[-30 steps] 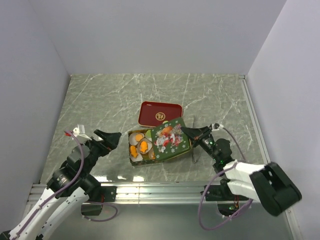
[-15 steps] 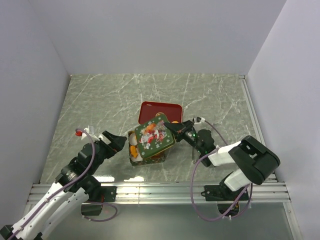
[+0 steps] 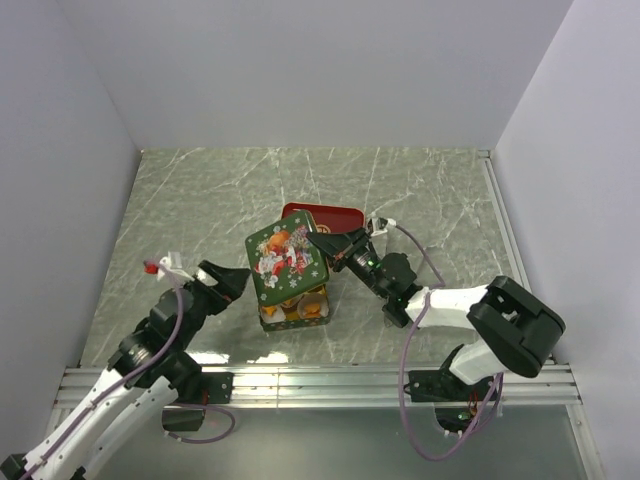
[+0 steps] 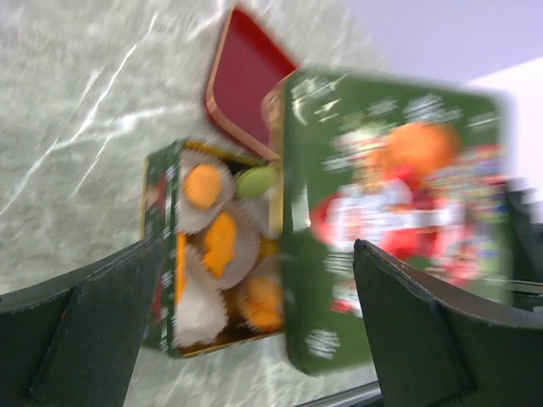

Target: Pack the cookies

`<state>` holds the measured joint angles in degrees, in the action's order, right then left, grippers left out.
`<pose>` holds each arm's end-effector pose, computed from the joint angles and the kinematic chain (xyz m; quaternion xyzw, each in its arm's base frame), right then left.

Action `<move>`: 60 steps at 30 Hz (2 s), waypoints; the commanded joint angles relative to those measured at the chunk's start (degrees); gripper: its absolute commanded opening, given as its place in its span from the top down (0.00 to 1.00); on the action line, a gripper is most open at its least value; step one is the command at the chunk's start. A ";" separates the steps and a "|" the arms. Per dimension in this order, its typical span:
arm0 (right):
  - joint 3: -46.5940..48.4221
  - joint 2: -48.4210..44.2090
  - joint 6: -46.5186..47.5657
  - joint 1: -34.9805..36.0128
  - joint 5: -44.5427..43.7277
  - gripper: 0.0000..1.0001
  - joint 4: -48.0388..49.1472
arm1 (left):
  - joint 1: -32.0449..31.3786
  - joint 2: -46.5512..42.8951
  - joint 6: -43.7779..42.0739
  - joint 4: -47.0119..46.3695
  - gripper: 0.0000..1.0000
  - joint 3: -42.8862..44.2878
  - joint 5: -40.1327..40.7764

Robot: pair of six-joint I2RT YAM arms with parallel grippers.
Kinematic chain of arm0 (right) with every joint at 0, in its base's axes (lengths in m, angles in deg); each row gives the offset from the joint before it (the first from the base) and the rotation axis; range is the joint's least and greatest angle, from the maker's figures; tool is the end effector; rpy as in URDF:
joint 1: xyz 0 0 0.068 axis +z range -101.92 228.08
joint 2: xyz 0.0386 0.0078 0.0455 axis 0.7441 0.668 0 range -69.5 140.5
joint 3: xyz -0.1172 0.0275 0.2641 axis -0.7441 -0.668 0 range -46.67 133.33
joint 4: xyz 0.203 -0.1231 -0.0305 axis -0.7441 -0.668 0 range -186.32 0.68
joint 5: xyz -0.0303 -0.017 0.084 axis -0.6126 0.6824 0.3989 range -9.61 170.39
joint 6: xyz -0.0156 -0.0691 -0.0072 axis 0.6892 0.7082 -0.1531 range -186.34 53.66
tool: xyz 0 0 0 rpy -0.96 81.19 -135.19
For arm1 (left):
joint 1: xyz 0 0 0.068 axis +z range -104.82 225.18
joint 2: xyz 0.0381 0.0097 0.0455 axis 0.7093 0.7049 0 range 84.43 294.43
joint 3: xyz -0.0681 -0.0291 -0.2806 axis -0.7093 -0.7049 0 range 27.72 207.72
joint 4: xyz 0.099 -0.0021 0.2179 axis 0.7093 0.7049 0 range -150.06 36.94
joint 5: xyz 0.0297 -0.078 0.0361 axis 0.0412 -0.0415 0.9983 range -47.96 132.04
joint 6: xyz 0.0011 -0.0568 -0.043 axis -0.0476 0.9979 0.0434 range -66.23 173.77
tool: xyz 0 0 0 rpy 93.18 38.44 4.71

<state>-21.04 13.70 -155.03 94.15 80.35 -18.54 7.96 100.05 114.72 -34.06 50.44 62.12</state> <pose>0.1978 0.2052 0.2692 0.2260 0.5785 0.7234 0.3017 0.0779 -0.0341 0.2345 -0.2639 0.7632 -0.3398 0.4821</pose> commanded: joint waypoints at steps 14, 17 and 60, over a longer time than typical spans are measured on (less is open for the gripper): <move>4.52 1.09 4.93 6.58 -10.95 1.00 -9.17 | 0.12 -2.88 4.35 -5.33 0.01 -6.46 2.17; 5.13 2.67 5.19 7.28 -11.57 1.00 -9.26 | 0.03 -0.68 4.18 -7.45 0.01 -7.78 0.58; -6.46 11.81 -4.03 8.60 -15.35 1.00 -0.31 | 8.12 25.69 1.63 -45.07 0.12 -17.53 -19.19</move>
<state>-25.65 23.95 -157.08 102.47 66.32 -21.86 15.75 124.75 115.96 -72.99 33.50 45.31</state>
